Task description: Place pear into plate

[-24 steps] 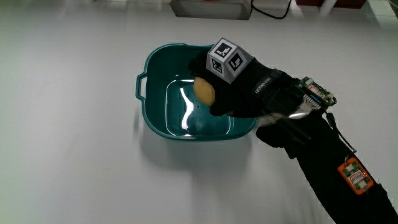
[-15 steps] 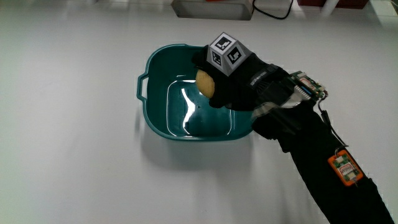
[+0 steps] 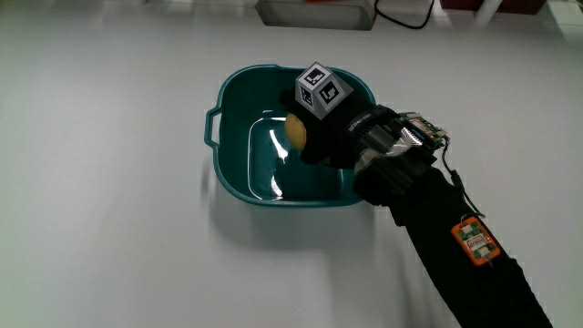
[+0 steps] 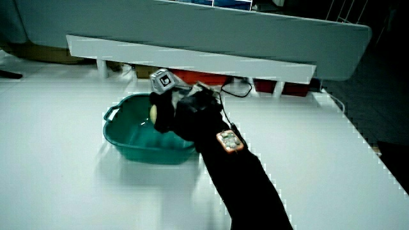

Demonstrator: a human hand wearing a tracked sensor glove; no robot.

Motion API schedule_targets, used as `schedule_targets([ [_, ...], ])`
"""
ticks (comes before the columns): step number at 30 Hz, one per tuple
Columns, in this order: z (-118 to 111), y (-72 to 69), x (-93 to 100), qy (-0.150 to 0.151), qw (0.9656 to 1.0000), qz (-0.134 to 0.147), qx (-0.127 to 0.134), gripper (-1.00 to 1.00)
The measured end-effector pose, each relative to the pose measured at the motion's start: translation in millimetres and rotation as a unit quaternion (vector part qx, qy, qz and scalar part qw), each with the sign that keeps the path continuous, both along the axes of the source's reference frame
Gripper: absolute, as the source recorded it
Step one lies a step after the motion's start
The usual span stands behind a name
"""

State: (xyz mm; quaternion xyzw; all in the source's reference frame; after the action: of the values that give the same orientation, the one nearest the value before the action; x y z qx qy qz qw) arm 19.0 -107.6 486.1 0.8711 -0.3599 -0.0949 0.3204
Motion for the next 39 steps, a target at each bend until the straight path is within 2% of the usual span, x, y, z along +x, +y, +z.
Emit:
schedule_targets([
  [2,8,0.8,-0.9,0.004,1.0,0.002,-0.006,0.0],
  [3,8,2.7,-1.9,-0.005,0.9999,-0.002,-0.01,0.0],
  [10,33,11.0,-5.0,0.021,0.9995,-0.004,-0.025,0.0],
  [13,41,12.5,-4.5,0.024,0.999,-0.001,-0.038,0.0],
  [14,41,13.9,-4.4,0.021,0.9989,-0.001,-0.042,0.0],
  [15,44,15.0,-4.0,0.027,0.9991,0.001,-0.032,0.0],
  [16,46,14.8,-3.1,0.025,0.9988,0.004,-0.043,0.0],
  [19,46,14.2,-5.9,0.034,0.999,0.004,-0.028,0.0],
  [20,42,15.0,-7.7,0.028,0.9991,-0.004,-0.032,0.0],
  [24,47,13.5,-5.2,0.035,0.9984,0.001,-0.045,0.0],
  [25,43,14.4,-5.8,0.029,0.9987,-0.001,-0.042,-0.04],
  [28,46,14.5,-6.3,0.041,0.9983,-0.002,-0.041,-0.16],
  [31,47,14.1,-5.0,0.038,0.9983,-0.004,-0.045,-0.28],
  [33,45,14.5,-4.2,0.037,0.9987,-0.001,-0.036,-0.36],
  [36,47,15.3,-3.6,0.043,0.9983,-0.002,-0.04,-0.48],
  [39,48,15.9,-1.2,0.049,0.9982,-0.002,-0.034,-0.6],
])
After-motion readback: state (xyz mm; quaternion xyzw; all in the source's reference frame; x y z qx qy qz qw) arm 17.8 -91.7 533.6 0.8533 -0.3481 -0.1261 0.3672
